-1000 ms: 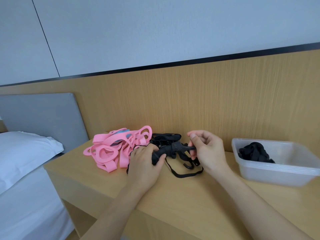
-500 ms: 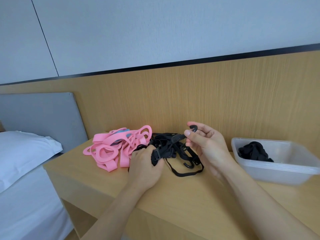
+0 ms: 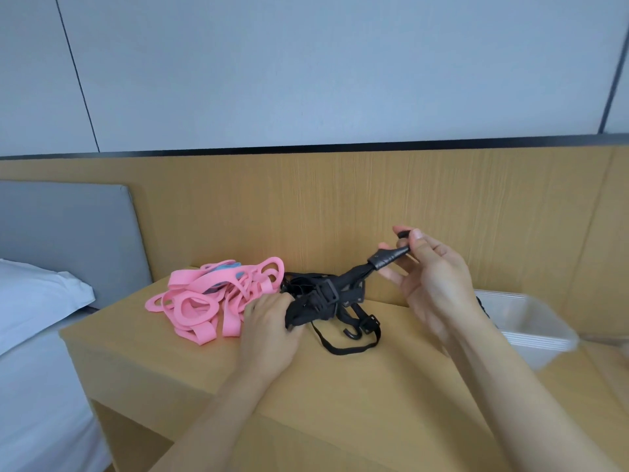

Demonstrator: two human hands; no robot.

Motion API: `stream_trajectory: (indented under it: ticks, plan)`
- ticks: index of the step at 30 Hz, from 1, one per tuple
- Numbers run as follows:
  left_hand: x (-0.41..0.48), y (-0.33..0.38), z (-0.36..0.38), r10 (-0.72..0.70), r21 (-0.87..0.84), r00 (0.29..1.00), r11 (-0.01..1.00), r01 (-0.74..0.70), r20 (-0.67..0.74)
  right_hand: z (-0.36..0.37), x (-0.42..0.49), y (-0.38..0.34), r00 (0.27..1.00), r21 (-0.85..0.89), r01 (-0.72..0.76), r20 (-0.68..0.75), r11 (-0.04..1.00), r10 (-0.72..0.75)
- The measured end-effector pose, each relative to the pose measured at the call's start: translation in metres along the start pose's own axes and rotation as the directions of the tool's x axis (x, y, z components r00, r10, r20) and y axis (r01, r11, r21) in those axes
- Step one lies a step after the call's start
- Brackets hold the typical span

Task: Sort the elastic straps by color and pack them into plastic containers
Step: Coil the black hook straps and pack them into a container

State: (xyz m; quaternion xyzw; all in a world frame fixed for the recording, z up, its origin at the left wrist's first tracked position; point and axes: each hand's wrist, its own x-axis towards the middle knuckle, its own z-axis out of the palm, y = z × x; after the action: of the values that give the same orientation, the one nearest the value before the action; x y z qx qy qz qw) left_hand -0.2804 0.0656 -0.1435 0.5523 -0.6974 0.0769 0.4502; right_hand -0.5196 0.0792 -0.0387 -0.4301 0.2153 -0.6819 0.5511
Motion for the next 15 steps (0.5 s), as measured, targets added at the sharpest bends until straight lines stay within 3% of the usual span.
stream_trajectory:
  ticks: [5,11,15]
  plan:
    - [0.0,-0.004,0.001,-0.055,-0.044,0.999,0.998,0.054,-0.001,-0.002,-0.003,-0.026,0.988,0.133,0.001,-0.154,0.991,0.02]
    - [0.0,-0.006,0.002,-0.143,-0.166,0.989,0.975,0.147,0.037,-0.021,-0.016,-0.05,0.992,0.104,-0.094,-0.07,0.99,0.101]
    - [0.003,-0.011,0.002,-0.269,-0.324,0.96,0.904,0.279,0.077,-0.031,-0.027,-0.056,0.989,0.03,-0.134,-0.055,0.991,0.136]
